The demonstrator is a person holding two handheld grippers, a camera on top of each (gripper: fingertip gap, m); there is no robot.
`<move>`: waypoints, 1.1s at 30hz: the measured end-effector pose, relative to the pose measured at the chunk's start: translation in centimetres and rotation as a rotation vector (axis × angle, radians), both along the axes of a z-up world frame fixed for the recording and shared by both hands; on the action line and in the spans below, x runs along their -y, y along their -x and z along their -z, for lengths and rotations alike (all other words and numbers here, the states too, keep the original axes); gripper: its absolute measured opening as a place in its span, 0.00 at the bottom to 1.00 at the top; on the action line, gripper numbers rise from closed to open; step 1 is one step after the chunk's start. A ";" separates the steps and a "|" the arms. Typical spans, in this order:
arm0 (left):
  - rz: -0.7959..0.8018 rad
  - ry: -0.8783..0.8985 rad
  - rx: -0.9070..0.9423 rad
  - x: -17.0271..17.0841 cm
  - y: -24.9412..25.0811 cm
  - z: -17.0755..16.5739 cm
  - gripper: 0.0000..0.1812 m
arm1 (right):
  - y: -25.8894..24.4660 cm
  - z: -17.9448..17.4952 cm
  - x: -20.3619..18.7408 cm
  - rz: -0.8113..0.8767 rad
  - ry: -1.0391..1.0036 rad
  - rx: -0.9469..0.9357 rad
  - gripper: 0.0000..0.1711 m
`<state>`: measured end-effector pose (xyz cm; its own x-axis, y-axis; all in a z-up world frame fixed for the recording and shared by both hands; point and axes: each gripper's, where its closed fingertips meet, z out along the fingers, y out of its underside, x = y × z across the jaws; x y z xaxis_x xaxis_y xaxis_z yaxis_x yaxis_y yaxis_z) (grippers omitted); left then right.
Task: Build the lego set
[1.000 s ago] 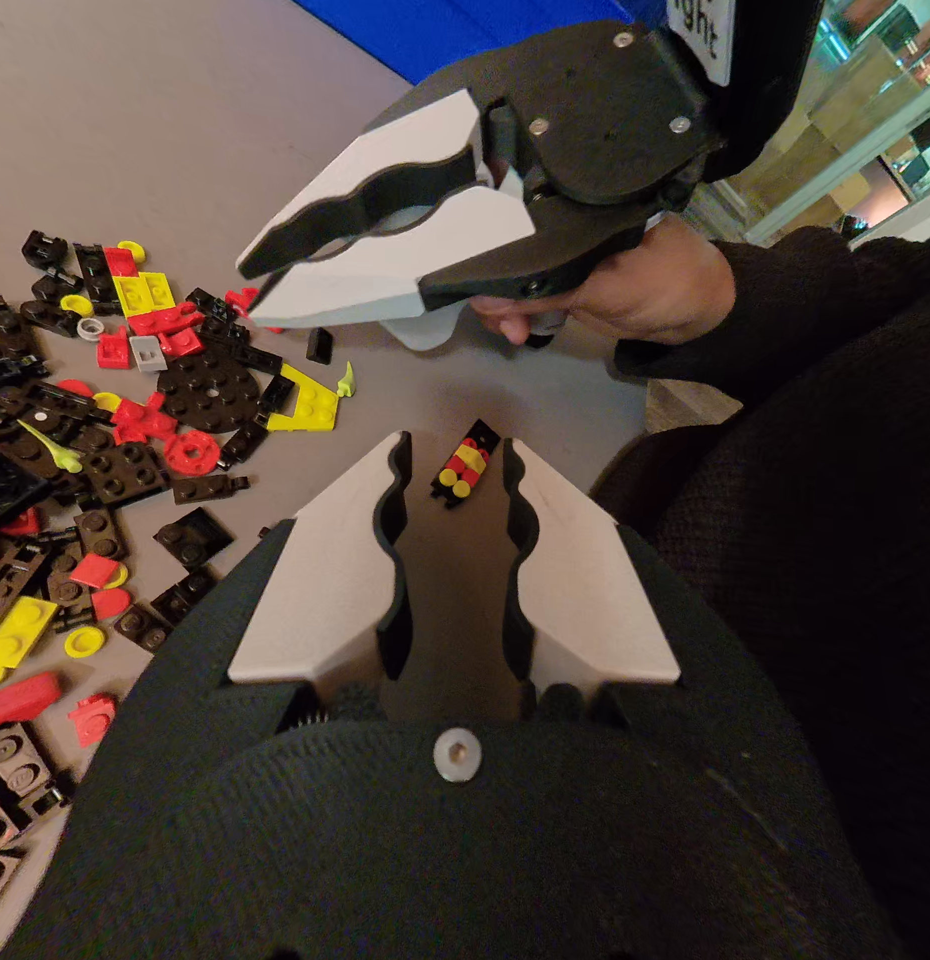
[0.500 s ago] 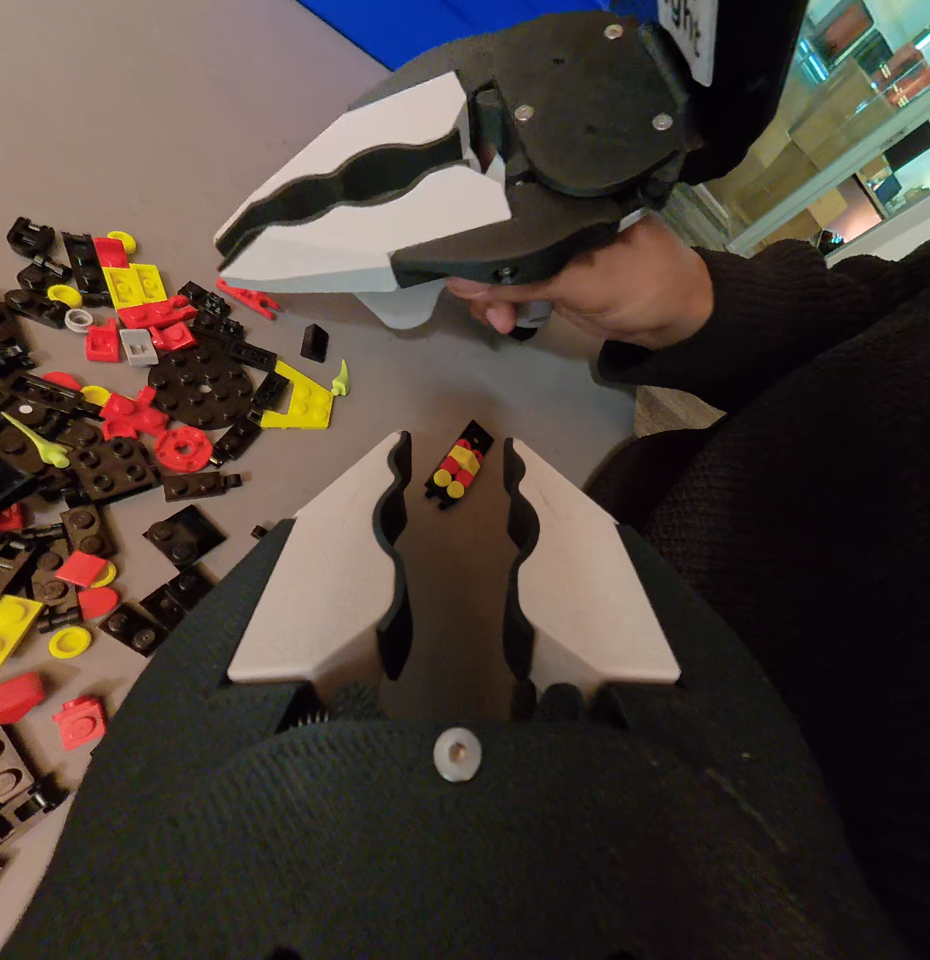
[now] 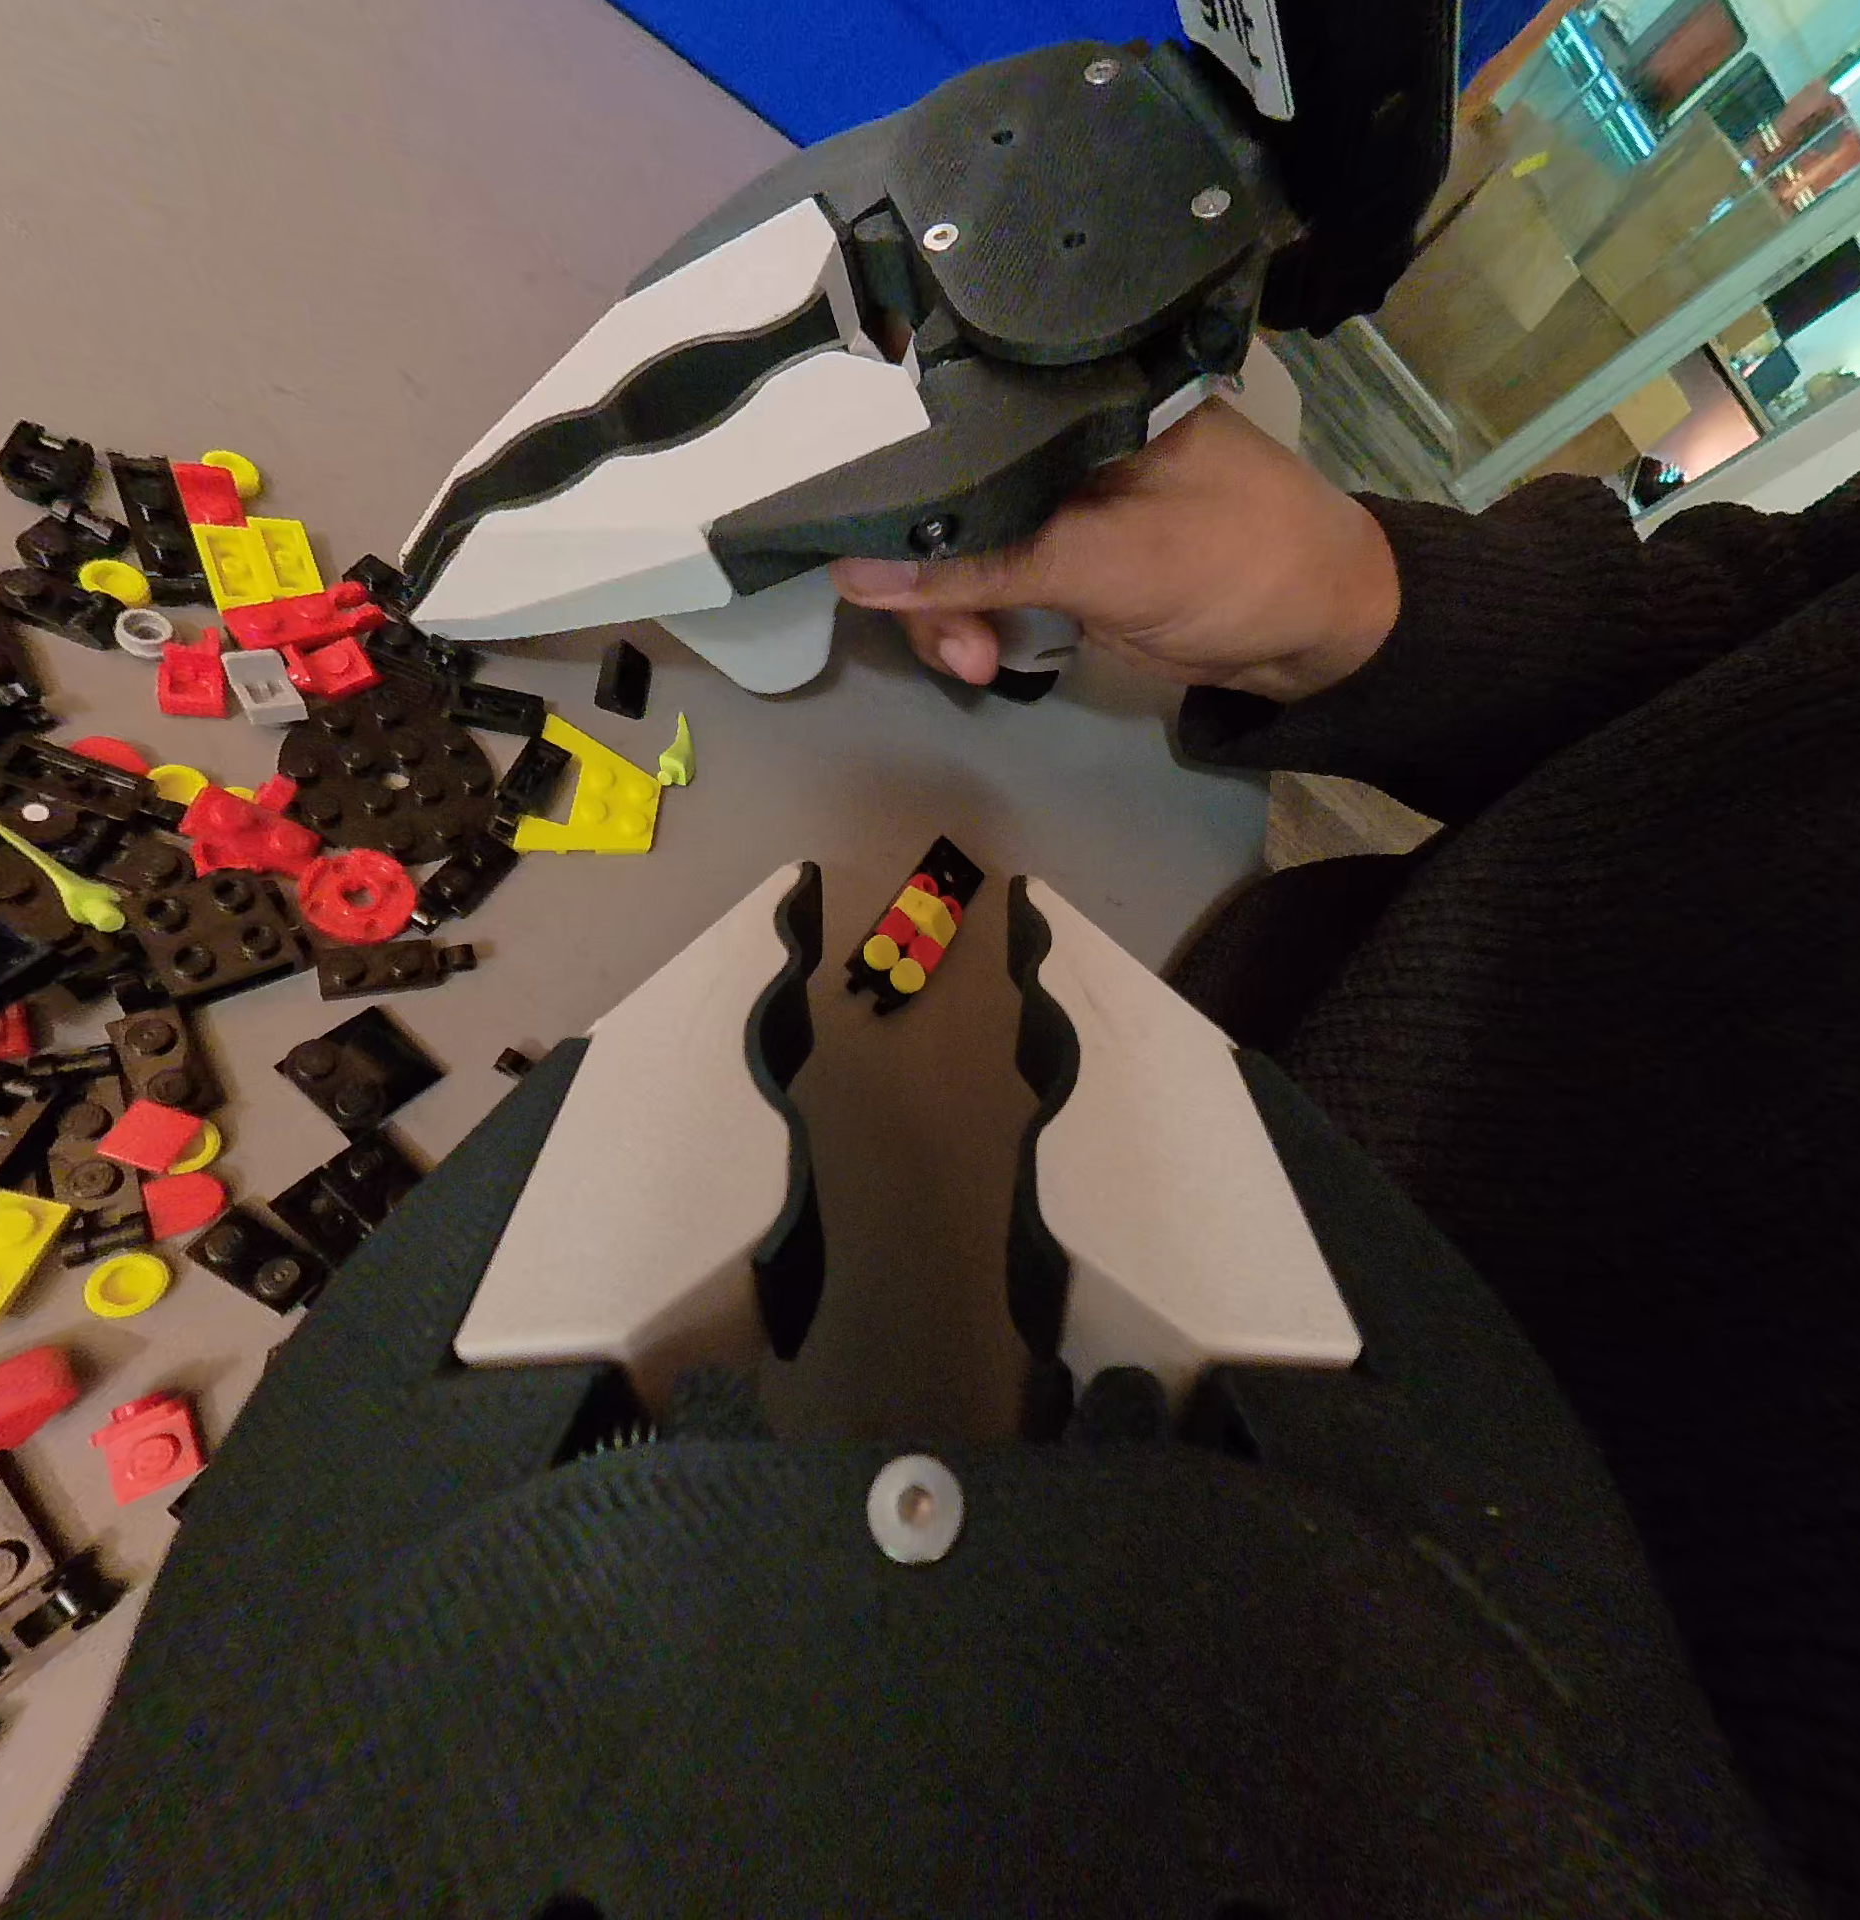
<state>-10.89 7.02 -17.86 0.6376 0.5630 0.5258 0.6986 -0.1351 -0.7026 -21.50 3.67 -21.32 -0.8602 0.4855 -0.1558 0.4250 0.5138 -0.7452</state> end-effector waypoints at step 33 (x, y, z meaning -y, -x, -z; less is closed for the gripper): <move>0.084 0.205 -0.033 -1.5 -0.9 3.3 0.15 | -11.0 -0.6 -6.8 -0.775 -0.146 -0.060 0.01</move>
<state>-9.98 8.53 -21.11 0.7014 0.6003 0.3843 0.6563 -0.3337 -0.6767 -10.50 10.48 -20.74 -0.9667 -0.2436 -0.0791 -0.1329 0.7413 -0.6579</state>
